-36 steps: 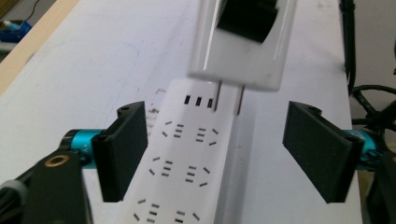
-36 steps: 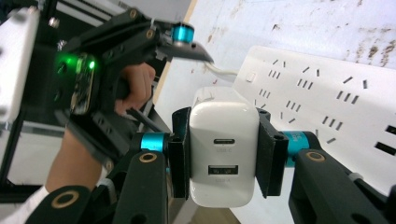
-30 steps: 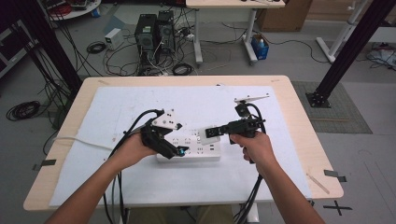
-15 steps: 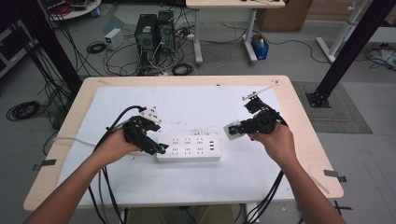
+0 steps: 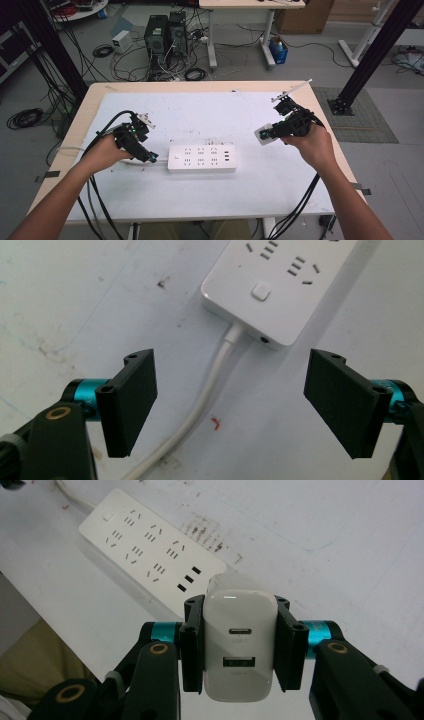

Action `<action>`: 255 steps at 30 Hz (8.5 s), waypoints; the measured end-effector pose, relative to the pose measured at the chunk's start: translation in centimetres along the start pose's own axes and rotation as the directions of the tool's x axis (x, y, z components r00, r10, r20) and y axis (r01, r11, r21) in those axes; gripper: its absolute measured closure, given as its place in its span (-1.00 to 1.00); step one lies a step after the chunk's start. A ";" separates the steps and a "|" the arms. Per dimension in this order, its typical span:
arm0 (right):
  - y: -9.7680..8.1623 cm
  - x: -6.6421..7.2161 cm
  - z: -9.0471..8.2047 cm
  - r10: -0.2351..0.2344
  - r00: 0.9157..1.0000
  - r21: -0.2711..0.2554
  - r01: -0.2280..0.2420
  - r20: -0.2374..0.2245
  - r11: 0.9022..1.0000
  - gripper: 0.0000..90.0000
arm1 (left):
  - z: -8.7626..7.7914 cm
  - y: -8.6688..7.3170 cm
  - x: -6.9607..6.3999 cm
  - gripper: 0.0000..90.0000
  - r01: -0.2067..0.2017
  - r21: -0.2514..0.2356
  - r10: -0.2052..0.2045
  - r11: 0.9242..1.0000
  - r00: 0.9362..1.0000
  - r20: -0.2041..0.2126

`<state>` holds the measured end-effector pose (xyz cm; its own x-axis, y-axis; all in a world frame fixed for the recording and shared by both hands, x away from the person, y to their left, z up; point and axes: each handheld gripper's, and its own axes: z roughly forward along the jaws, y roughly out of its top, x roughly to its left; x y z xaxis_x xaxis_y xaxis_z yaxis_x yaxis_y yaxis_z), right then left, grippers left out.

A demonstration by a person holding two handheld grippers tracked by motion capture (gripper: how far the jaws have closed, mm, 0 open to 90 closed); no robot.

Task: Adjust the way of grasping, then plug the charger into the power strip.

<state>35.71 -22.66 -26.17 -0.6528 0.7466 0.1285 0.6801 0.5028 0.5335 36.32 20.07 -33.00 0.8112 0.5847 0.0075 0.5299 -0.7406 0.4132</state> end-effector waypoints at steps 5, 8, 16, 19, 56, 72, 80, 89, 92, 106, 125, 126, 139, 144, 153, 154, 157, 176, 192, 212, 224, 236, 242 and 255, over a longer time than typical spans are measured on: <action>0.1 -0.2 -0.5 -0.049 0.997 0.068 0.046 0.054 0.997 0.39 | -0.6 -0.2 0.5 -0.52 -0.005 0.018 0.005 1.000 1.000 0.001; 0.2 -0.2 -0.8 -0.066 0.995 0.103 0.058 0.075 0.993 0.39 | -1.0 -0.4 0.8 -0.52 -0.012 0.019 0.012 1.000 1.000 -0.002; 0.3 -0.5 -1.3 -0.074 0.991 0.155 0.056 0.112 0.986 0.39 | -1.9 -1.2 0.4 -0.52 -0.153 0.041 0.154 0.987 0.988 -0.031; 0.3 -0.6 -1.4 -0.074 0.990 0.157 0.054 0.118 0.986 0.39 | -1.9 -1.5 0.4 -0.52 -0.158 0.049 0.160 0.986 0.987 -0.034; 4.3 2.2 2.3 -0.306 0.952 0.183 0.304 -0.016 0.935 0.38 | -0.3 -1.0 0.4 -0.52 -0.138 0.106 0.146 0.985 0.987 -0.064; 7.9 6.9 8.5 -0.603 0.788 0.284 0.610 -0.123 0.740 0.38 | 0.0 -1.0 0.4 -0.52 -0.177 0.105 0.184 0.979 0.981 -0.057; 8.0 8.6 11.6 -0.654 0.746 0.292 0.659 -0.130 0.693 0.39 | -0.1 -1.2 0.3 -0.52 -0.172 0.084 0.176 0.982 0.983 -0.053; 7.8 9.4 15.2 -0.682 0.708 0.327 0.698 -0.184 0.637 0.38 | 0.2 -1.9 0.3 -0.52 -0.167 0.077 0.170 0.983 0.985 -0.039; 7.7 9.3 15.5 -0.692 0.697 0.331 0.709 -0.189 0.623 0.39 | 0.3 -2.1 0.3 -0.52 -0.158 0.073 0.161 0.985 0.986 -0.039; 7.8 9.8 16.8 -0.712 0.671 0.387 0.724 -0.205 0.571 0.39 | 0.4 -2.2 0.1 -0.52 -0.165 0.065 0.167 0.984 0.986 -0.027; 7.8 11.0 18.2 -0.751 0.633 0.497 0.721 -0.188 0.483 0.39 | 0.4 -2.9 0.0 -0.52 -0.167 0.028 0.168 0.985 0.986 -0.001; 7.9 10.9 18.3 -0.747 0.636 0.498 0.719 -0.192 0.485 0.39 | 0.4 -2.9 0.1 -0.52 -0.165 0.028 0.165 0.986 0.986 -0.005; 9.6 9.3 19.6 -0.642 0.704 0.512 0.689 -0.304 0.514 0.39 | 0.1 -3.0 0.3 -0.52 -0.159 0.034 0.159 0.987 0.987 0.002; 9.2 9.8 19.6 -0.677 0.673 0.506 0.712 -0.298 0.486 0.39 | 0.4 -2.7 0.3 -0.52 -0.154 0.021 0.154 0.988 0.988 0.010; 8.7 10.7 19.9 -0.734 0.620 0.516 0.740 -0.276 0.431 0.39 | 0.5 -2.6 0.4 -0.52 -0.158 0.020 0.158 0.987 0.987 0.015; 8.7 10.7 19.9 -0.726 0.630 0.518 0.733 -0.275 0.440 0.39 | 0.5 -2.7 0.4 -0.52 -0.154 0.020 0.154 0.988 0.988 0.014; 8.9 10.4 19.9 -0.713 0.639 0.511 0.733 -0.289 0.449 0.39 | 0.4 -3.0 0.6 -0.52 -0.150 0.022 0.150 0.988 0.989 0.012; 8.7 9.8 20.5 -0.687 0.663 0.492 0.723 -0.297 0.485 0.39 | 0.6 -2.9 0.3 -0.52 -0.147 0.010 0.147 0.989 0.989 0.033; 8.8 9.4 20.9 -0.667 0.675 0.494 0.717 -0.315 0.492 0.38 | 0.9 -3.1 0.6 -0.52 -0.140 0.012 0.140 0.990 0.989 0.039; 8.2 9.0 20.4 -0.672 0.661 0.446 0.739 -0.335 0.504 0.00 | 0.8 -3.8 1.0 -0.52 -0.128 -0.018 0.128 0.992 0.992 0.014; 8.9 6.3 17.6 -0.489 0.839 0.360 0.544 -0.239 0.758 -0.71 | 1.4 -3.9 1.2 -0.52 -0.119 -0.043 0.120 0.992 0.993 0.018; 8.7 4.8 14.1 -0.459 0.869 0.294 0.495 -0.185 0.818 -0.71 | 1.5 -3.8 1.2 -0.52 -0.117 -0.054 0.118 0.992 0.993 0.013; 8.2 3.3 12.0 -0.393 0.906 0.301 0.422 -0.154 0.855 -0.98 | 1.4 -3.7 1.1 -0.52 -0.125 -0.054 0.126 0.991 0.992 0.013; 4.3 0.7 6.8 -0.299 0.954 0.204 0.300 -0.035 0.932 -0.98 | 0.9 -3.8 1.6 -0.52 -0.076 -0.079 0.074 0.994 0.997 -0.034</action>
<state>40.42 -16.99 -29.44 -0.8377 0.5461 -0.0079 0.5061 0.7815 0.3649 35.89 23.50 -35.40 0.8392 0.5395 0.0689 0.4456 -0.7546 0.4816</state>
